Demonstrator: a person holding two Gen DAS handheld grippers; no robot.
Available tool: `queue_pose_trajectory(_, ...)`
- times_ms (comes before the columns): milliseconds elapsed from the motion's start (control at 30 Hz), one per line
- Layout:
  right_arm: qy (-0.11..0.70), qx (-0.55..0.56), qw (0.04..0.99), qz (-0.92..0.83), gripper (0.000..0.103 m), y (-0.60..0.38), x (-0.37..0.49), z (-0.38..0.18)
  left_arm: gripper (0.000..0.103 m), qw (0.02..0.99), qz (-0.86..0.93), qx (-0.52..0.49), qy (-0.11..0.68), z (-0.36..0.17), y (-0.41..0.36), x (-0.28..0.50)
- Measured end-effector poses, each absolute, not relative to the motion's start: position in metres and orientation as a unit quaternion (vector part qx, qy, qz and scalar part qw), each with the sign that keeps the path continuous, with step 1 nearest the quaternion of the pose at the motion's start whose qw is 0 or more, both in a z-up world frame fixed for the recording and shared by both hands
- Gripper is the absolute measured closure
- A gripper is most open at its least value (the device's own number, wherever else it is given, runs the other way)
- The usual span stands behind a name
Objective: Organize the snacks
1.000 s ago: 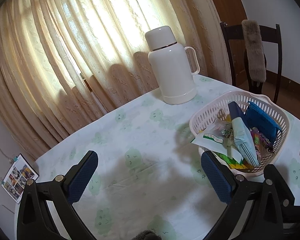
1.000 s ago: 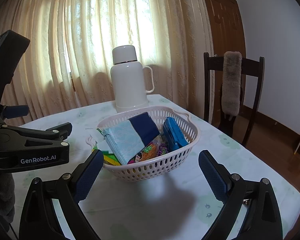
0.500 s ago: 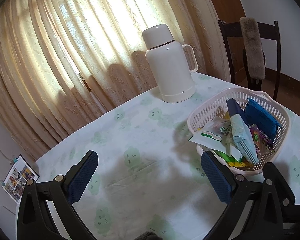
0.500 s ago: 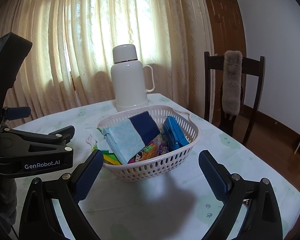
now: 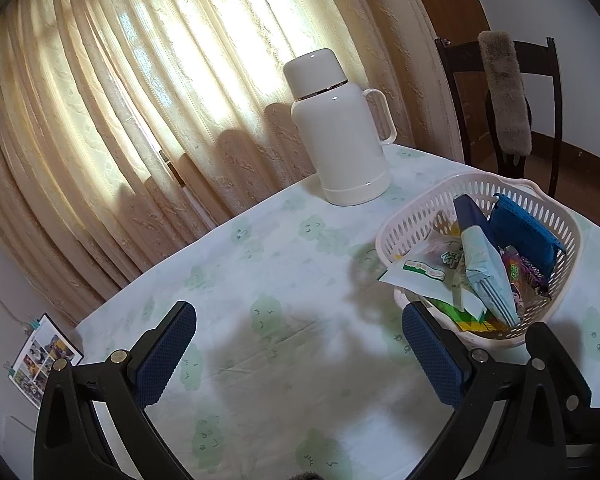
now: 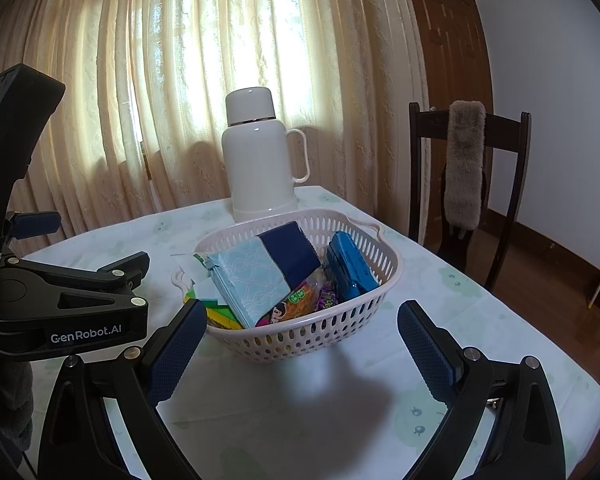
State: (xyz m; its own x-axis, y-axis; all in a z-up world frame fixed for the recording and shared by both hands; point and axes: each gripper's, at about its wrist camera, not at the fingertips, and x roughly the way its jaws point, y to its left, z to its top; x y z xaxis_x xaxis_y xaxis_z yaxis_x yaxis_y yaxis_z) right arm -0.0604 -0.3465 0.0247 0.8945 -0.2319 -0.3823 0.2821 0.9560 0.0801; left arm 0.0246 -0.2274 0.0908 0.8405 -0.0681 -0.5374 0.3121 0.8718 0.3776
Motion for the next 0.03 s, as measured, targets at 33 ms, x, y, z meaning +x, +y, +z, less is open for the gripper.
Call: queue_pose_trajectory(33, 0.188, 0.067, 0.971, -0.132, 0.007, -0.3465, -0.0604, 0.0248, 0.000, 0.931, -0.102, 0.232, 0.264, 0.0909, -0.2278, 0.0247)
